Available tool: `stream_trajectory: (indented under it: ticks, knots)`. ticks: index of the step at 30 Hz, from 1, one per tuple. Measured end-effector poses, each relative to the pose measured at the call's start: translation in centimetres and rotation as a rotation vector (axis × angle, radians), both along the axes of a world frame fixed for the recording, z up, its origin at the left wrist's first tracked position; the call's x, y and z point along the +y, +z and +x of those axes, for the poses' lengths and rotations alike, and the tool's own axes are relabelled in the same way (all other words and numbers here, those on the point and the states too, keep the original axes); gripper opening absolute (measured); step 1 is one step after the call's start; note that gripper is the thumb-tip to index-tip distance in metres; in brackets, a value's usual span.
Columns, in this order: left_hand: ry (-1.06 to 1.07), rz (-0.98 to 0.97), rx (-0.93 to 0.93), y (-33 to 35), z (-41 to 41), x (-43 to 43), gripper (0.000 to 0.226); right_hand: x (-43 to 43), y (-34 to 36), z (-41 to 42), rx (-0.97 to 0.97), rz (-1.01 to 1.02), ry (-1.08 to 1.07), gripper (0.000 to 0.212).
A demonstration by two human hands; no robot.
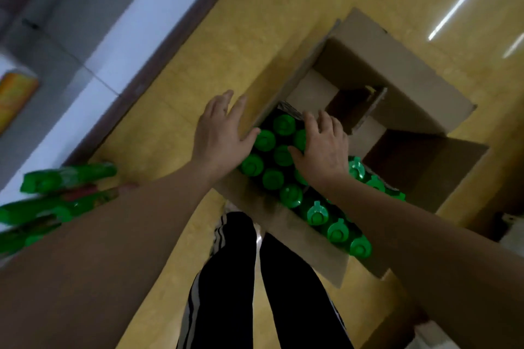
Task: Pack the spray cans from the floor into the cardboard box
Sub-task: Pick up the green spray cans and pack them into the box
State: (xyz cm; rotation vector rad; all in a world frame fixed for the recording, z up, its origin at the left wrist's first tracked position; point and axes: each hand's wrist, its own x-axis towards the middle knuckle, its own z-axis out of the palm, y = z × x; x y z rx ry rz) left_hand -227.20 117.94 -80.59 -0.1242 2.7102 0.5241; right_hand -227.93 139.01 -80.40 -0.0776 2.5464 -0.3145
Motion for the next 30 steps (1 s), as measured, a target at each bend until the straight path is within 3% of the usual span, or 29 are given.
stream_trajectory:
  ticks: [12, 23, 30]
  knots:
    - [0.513, -0.279, 0.072, 4.0, 14.2, -14.3, 0.083, -17.1, 4.2, 2.9, 0.176, -0.124, 0.532, 0.087]
    - [0.865, -0.288, 0.035, 0.7, 34.2, -23.3, 0.093, -30.2, 1.3, 16.7, 0.149, -0.155, 0.875, 0.096]
    - [0.967, -0.237, 0.004, -1.9, 42.1, -26.1, 0.099, -35.2, -2.1, 23.3, 0.136, -0.153, 0.97, 0.102]
